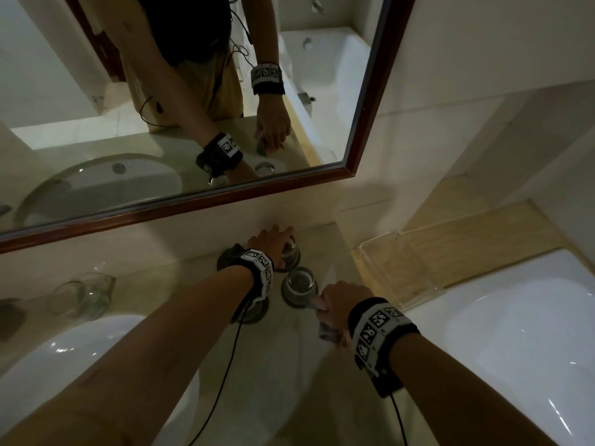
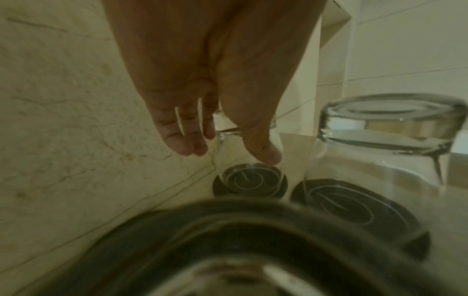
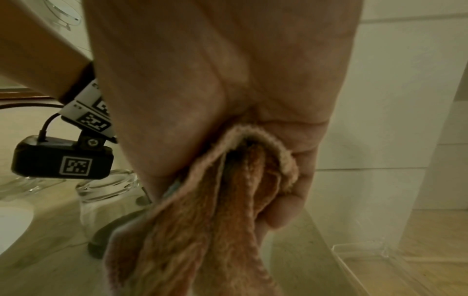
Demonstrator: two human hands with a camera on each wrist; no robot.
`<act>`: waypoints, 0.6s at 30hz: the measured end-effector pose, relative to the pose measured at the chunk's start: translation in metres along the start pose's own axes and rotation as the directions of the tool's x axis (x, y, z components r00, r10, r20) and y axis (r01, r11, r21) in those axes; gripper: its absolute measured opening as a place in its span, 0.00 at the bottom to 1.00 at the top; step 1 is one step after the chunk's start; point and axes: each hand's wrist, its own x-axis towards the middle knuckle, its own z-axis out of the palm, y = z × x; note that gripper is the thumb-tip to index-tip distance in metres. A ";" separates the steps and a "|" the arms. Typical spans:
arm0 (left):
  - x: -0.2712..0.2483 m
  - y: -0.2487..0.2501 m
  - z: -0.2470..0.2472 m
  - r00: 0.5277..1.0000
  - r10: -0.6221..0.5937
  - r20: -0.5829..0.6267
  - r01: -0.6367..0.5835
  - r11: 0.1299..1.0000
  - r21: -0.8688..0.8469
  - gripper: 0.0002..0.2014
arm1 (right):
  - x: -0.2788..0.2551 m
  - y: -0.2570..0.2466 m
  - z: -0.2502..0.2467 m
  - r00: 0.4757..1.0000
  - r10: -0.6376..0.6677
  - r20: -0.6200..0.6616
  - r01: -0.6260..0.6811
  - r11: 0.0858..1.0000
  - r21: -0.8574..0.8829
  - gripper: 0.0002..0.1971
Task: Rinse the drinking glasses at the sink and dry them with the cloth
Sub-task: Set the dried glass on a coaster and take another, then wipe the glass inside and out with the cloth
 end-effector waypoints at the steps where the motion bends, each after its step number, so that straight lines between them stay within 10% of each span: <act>1: -0.002 -0.001 0.000 1.000 -0.006 -0.006 0.006 1.000 -0.005 0.47 | 0.001 -0.001 0.000 1.000 -0.004 0.000 0.004 1.000 -0.006 0.13; 18: -0.101 -0.096 -0.014 0.975 -0.174 -0.135 0.189 0.976 0.107 0.22 | -0.006 -0.080 -0.048 0.986 -0.154 -0.069 0.153 0.988 -0.025 0.14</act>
